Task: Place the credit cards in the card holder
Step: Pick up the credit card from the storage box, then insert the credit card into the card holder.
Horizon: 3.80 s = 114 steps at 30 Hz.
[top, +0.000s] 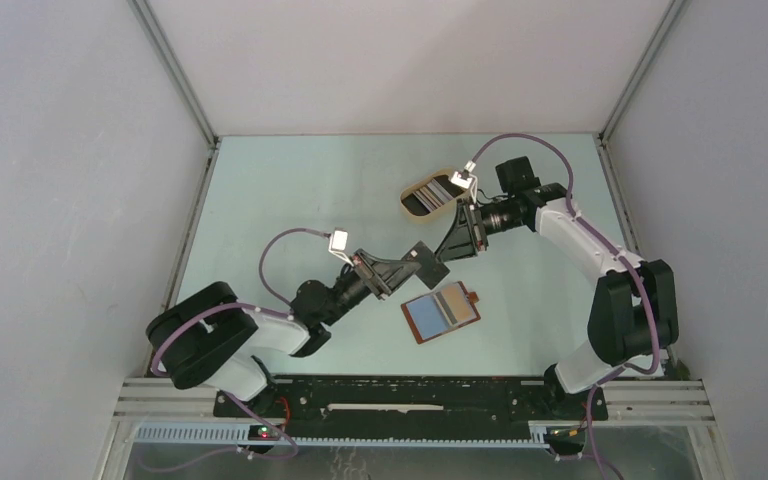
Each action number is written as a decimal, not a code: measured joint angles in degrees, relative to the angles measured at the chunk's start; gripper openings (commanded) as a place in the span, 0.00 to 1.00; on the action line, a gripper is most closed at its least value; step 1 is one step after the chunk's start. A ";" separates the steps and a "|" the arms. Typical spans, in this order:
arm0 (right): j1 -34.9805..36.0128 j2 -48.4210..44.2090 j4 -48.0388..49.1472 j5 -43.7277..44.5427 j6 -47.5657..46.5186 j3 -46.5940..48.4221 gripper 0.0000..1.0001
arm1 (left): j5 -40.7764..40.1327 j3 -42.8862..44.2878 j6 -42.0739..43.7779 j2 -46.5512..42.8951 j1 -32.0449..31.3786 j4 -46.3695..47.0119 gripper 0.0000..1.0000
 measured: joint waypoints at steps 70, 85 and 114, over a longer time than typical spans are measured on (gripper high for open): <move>11.32 5.68 -1.51 54.84 -24.24 -11.37 0.19 | -2.23 -0.98 -14.01 28.44 -2.16 -0.04 0.00; 11.61 5.68 -1.64 55.25 -24.24 -11.37 0.19 | -3.69 -1.44 -15.23 26.29 -3.41 0.00 0.00; 12.02 5.68 -1.68 55.65 -24.24 -11.28 0.20 | -7.17 -0.07 -17.44 30.58 -4.76 0.42 0.00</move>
